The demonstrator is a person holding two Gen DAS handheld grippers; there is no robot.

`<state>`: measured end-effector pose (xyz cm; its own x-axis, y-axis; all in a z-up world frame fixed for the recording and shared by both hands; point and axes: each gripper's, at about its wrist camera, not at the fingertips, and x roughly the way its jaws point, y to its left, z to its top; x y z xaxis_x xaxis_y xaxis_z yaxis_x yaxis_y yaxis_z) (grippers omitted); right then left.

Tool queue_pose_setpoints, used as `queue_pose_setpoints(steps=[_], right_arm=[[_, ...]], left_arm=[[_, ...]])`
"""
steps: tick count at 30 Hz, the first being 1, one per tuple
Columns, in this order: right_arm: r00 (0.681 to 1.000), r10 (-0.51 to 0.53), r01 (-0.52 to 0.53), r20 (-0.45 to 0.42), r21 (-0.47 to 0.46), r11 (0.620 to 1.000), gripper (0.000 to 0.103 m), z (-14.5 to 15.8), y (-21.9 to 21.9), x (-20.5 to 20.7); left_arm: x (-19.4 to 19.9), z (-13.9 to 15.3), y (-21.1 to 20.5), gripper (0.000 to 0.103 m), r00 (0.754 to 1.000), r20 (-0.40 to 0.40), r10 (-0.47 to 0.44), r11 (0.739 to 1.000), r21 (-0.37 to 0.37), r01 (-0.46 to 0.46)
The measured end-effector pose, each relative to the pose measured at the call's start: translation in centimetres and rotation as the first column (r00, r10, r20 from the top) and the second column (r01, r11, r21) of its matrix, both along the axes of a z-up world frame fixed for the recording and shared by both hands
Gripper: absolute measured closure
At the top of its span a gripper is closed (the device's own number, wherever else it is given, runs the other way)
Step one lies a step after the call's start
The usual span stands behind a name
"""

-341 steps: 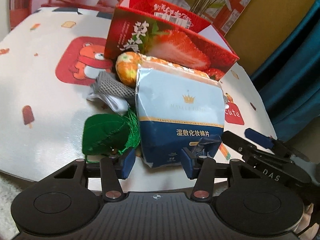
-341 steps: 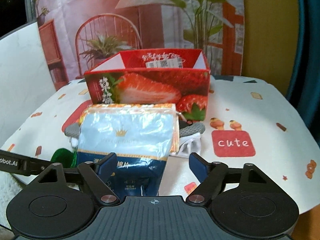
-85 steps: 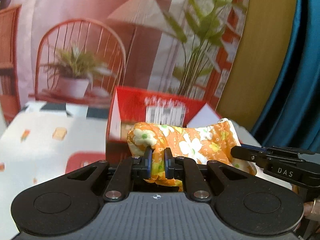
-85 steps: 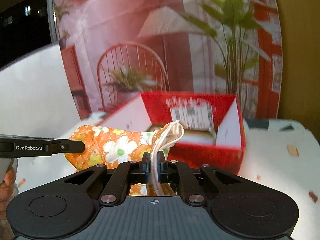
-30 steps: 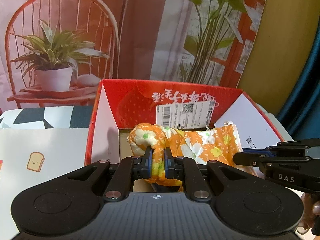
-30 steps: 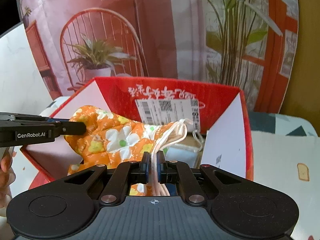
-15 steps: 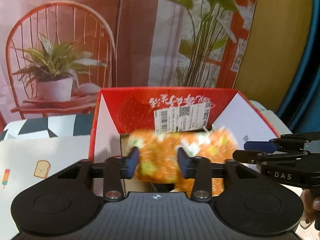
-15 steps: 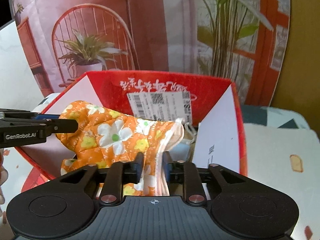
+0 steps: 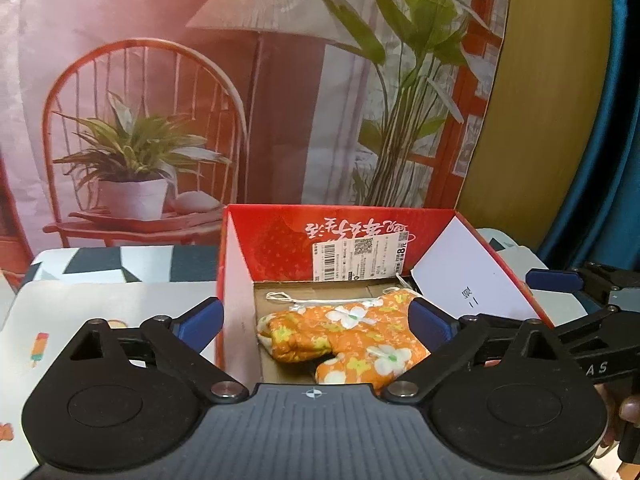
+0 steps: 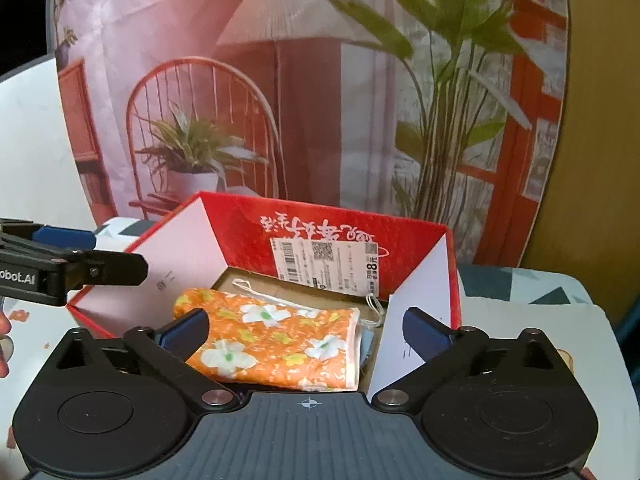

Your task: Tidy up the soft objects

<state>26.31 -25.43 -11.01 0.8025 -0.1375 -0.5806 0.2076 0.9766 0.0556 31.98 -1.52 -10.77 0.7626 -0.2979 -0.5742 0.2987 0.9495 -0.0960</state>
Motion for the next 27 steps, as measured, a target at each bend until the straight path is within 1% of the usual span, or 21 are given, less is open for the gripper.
queue_pose_setpoints(steps=[7, 13, 18, 23, 27], right_arm=[[0.999, -0.039, 0.039, 0.034, 0.011, 0.999, 0.000, 0.6, 1.0, -3.2], [0.995, -0.066, 0.063, 0.076, 0.039, 0.997, 0.000, 0.4, 2.1, -6.6], [0.993, -0.077, 0.074, 0.087, 0.048, 0.996, 0.000, -0.6, 3.3, -9.3], [0.994, -0.087, 0.081, 0.071, 0.080, 0.994, 0.000, -2.1, 4.5, -11.7], [0.994, -0.086, 0.081, 0.066, 0.079, 0.994, 0.000, -3.1, 5.7, -13.5]], left_arm=[[-4.2, 0.8, 1.0, 0.003, 0.999, 0.031, 0.011, 1.000, 0.009, -0.011], [-8.1, 0.3, 2.1, 0.003, 0.999, 0.041, 0.024, 0.999, 0.021, -0.025], [-10.8, -0.7, 3.4, 0.003, 0.998, 0.029, 0.050, 0.999, 0.013, -0.050], [-13.6, -1.9, 4.2, 0.003, 0.998, 0.014, 0.063, 0.998, 0.021, -0.063], [-15.3, -2.9, 4.7, 0.003, 0.997, -0.005, 0.073, 0.997, 0.013, -0.073]])
